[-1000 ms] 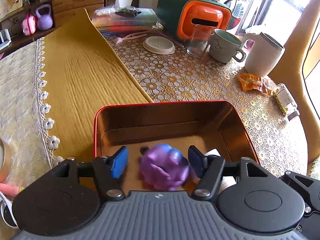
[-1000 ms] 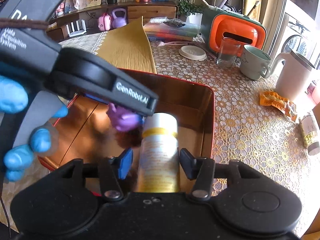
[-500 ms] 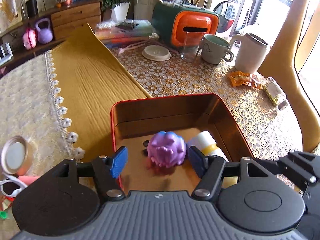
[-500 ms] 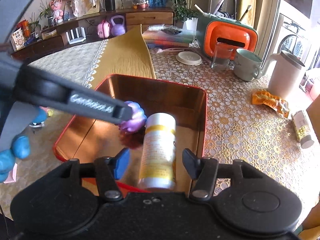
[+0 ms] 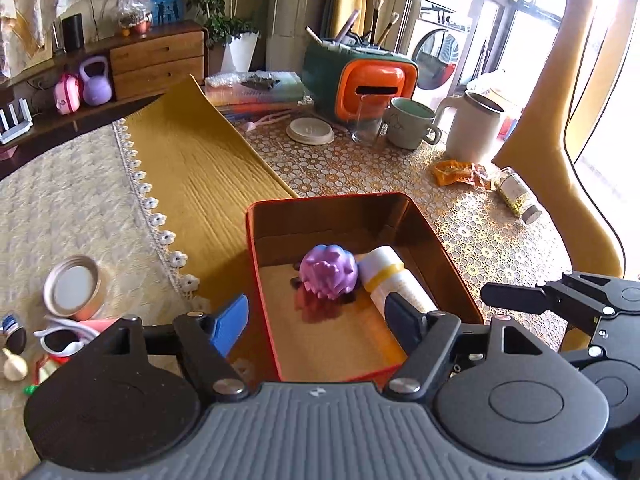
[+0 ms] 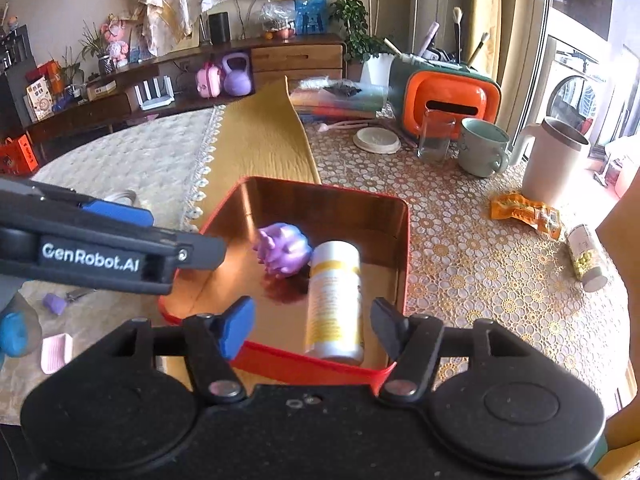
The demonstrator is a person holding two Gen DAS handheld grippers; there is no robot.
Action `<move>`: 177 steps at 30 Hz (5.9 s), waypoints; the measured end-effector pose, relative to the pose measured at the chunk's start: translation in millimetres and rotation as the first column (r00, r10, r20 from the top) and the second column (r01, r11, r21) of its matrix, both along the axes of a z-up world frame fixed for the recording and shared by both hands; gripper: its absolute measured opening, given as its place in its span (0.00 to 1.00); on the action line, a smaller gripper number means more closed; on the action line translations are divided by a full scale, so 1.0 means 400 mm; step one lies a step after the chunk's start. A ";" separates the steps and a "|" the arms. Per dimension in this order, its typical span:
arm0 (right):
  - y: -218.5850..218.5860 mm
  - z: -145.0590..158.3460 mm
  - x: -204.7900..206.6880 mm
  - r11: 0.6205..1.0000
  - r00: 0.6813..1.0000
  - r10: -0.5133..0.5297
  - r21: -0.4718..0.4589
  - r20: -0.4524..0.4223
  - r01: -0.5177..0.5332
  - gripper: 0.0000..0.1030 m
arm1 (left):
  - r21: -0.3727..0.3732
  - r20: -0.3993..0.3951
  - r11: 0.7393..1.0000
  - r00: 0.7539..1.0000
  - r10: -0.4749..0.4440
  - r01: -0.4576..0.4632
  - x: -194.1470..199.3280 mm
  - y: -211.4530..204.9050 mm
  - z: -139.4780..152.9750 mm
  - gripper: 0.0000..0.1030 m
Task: Organize rigid objects
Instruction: 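Open both tools to drop the toy and bottle into the red tin, then grasp the lavender block with the left tool while the right tool grasps the pink comb, then carry the lavender block and pink comb into the red tin with both tools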
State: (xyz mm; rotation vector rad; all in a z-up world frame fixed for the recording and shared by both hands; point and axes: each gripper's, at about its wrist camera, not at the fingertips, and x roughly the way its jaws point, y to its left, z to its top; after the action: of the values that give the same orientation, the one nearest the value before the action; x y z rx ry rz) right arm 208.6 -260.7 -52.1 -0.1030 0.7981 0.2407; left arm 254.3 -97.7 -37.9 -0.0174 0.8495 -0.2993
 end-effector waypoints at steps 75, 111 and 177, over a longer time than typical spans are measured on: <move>0.555 -0.208 -0.175 0.892 0.889 0.441 -0.046 -0.125 -0.450 0.55 | 0.076 -0.040 0.978 0.980 0.196 -0.193 -0.180 0.483 -0.255 0.83; 0.438 -0.109 -0.164 0.938 0.936 0.345 -0.022 -0.066 -0.347 0.38 | 0.064 0.001 0.980 0.982 0.188 -0.188 -0.209 0.453 -0.161 0.36; -0.035 -0.048 0.238 0.998 0.998 0.042 -0.053 -0.050 -0.045 0.38 | 0.131 -0.062 0.987 0.994 -0.085 0.093 0.079 -0.113 -0.131 0.36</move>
State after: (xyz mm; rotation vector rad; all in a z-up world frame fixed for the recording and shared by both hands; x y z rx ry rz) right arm 303.6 -274.5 -71.3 -0.1660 0.8521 0.2635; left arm 285.9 -142.9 -90.1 0.1383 0.9264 -0.3263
